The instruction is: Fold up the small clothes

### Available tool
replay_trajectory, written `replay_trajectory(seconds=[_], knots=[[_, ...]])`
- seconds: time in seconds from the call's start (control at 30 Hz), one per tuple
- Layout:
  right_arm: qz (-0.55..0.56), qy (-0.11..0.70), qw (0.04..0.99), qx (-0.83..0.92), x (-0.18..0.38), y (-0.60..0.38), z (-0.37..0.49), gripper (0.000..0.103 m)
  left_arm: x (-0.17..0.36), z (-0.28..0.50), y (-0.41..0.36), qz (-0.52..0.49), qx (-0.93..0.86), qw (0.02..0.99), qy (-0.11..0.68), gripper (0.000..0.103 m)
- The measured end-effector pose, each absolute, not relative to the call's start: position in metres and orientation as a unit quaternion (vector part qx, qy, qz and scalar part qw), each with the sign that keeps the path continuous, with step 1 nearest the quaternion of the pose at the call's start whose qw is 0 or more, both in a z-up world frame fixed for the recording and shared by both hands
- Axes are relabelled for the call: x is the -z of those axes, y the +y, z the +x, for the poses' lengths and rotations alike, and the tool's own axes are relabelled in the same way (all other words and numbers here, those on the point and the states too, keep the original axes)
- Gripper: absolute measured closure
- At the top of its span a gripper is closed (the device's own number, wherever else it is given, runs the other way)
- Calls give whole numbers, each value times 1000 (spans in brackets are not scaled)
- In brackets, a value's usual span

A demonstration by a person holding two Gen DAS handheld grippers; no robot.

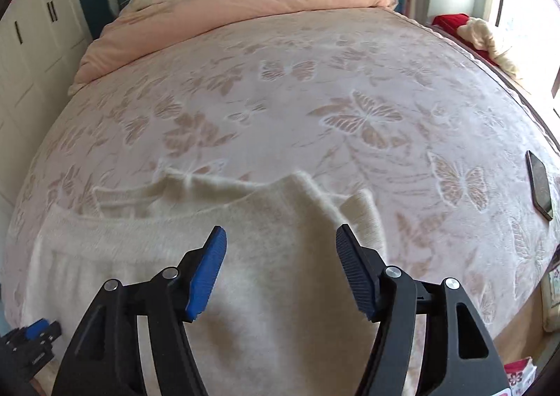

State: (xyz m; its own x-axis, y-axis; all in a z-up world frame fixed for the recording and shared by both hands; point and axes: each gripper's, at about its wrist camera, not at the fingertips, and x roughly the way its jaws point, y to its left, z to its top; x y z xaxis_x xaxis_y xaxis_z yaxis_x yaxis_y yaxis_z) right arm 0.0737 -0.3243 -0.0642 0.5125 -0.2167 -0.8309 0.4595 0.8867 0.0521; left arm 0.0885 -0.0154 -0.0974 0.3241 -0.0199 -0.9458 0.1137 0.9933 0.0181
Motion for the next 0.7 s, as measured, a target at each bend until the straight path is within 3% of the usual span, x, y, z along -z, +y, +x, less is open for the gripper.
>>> replay_trajectory(seconds=[0.1, 0.13, 0.17, 0.37, 0.43, 0.5, 0.53, 0.7], knots=[[134, 499, 829, 213, 94, -355, 95, 37, 98, 91, -16, 38, 39, 811, 582, 57], [146, 522, 817, 197, 105, -361, 102, 55, 98, 91, -16, 39, 39, 811, 583, 57], [173, 535, 809, 169, 111, -365, 104, 97, 98, 92, -17, 40, 39, 810, 583, 57], [193, 439, 862, 166, 59, -367, 98, 96, 100, 93, -16, 46, 38, 810, 584, 53], [188, 467, 845, 177, 81, -377, 106, 96, 102, 94, -17, 49, 39, 810, 583, 52], [174, 551, 797, 175, 128, -382, 118, 95, 103, 95, -17, 50, 37, 810, 583, 52], [166, 541, 806, 177, 127, -380, 114, 95, 103, 95, -18, 51, 37, 810, 583, 52], [160, 445, 865, 167, 54, -332, 66, 86, 97, 93, -10, 34, 40, 812, 581, 51]])
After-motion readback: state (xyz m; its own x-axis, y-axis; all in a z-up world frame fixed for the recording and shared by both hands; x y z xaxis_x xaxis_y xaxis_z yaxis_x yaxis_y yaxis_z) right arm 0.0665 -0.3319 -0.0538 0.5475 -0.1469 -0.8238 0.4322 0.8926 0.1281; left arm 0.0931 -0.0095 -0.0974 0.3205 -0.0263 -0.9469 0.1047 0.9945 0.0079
